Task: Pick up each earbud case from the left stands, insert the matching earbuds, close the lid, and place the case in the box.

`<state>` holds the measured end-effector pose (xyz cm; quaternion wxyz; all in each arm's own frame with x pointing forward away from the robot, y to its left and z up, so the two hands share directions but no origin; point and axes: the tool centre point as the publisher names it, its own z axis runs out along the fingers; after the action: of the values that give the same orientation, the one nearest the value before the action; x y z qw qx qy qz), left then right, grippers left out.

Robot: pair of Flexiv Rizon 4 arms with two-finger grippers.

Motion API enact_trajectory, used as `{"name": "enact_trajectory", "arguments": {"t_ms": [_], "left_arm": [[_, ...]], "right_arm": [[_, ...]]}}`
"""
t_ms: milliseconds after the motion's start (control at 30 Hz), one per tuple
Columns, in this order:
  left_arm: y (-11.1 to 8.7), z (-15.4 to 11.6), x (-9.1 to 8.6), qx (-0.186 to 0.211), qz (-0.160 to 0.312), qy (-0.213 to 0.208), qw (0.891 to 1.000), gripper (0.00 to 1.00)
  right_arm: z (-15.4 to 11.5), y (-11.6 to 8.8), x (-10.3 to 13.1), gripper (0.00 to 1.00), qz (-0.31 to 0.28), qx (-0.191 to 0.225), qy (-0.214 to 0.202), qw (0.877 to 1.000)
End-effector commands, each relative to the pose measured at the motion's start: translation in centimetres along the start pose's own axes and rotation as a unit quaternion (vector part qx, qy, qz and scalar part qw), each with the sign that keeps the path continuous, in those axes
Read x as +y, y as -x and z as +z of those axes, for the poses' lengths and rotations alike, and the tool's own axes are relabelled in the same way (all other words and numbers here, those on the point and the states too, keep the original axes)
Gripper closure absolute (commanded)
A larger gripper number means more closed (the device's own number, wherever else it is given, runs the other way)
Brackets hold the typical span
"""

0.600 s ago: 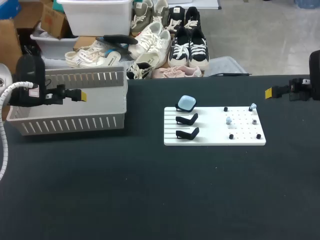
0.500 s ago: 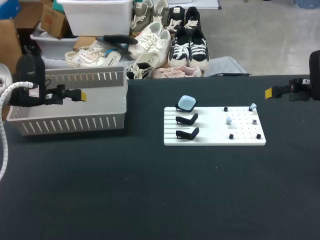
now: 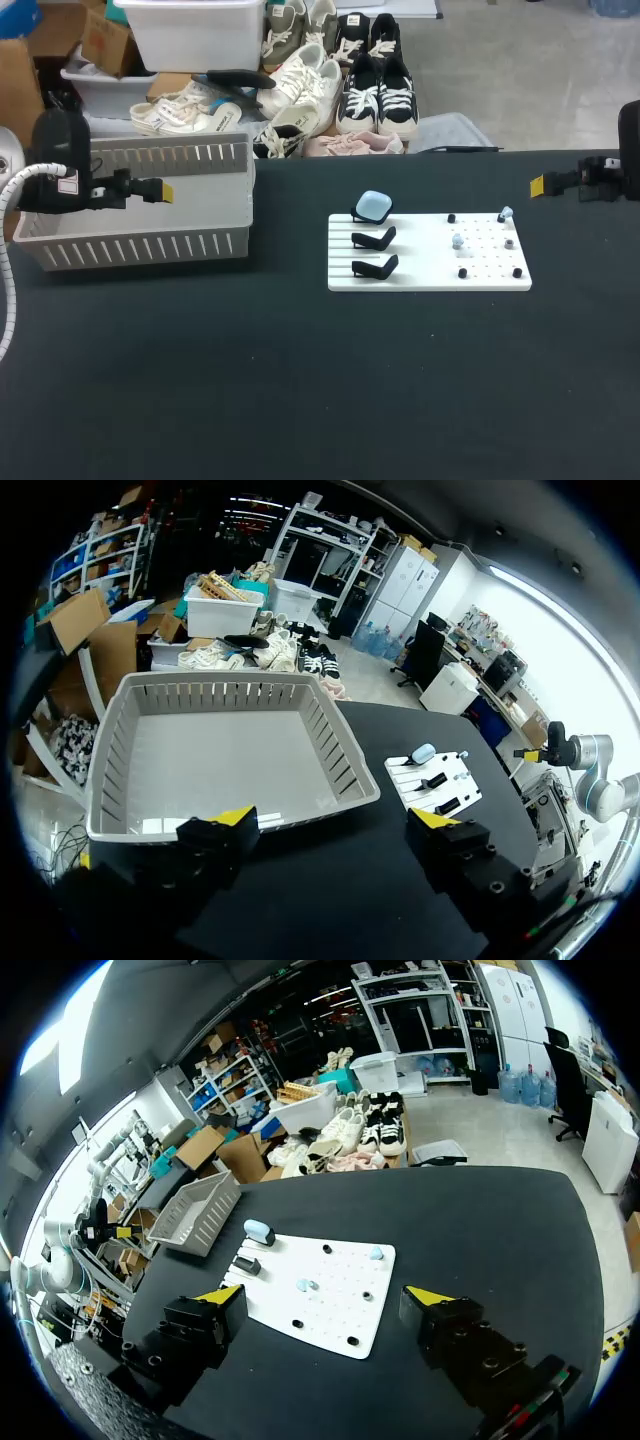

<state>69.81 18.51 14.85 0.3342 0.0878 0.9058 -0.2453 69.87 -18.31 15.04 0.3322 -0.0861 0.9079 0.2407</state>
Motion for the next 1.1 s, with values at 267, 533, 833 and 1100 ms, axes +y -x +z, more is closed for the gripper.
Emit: {"name": "enact_trajectory", "arguments": {"t_ms": [267,533,833,1100], "left_arm": [[0.6,0.1,0.0,0.001,0.016,-0.004,1.000,0.00],[4.3,0.8,-0.8,-0.035,0.199,-0.057,0.978,0.00],[6.2,3.1,-4.9,-0.046,0.382,-0.179,0.905,0.00],[6.6,7.2,-8.0,-0.035,0.443,-0.226,0.867,0.00]], "right_arm": [[0.0,0.0,-0.2,0.00,-0.001,0.001,0.003,1.000],[0.0,0.0,-0.2,0.00,-0.001,0.001,0.003,1.000],[0.0,0.0,-0.2,0.00,-0.001,0.001,0.003,1.000],[0.0,0.0,-0.2,0.00,-0.001,0.001,0.003,1.000]]}}
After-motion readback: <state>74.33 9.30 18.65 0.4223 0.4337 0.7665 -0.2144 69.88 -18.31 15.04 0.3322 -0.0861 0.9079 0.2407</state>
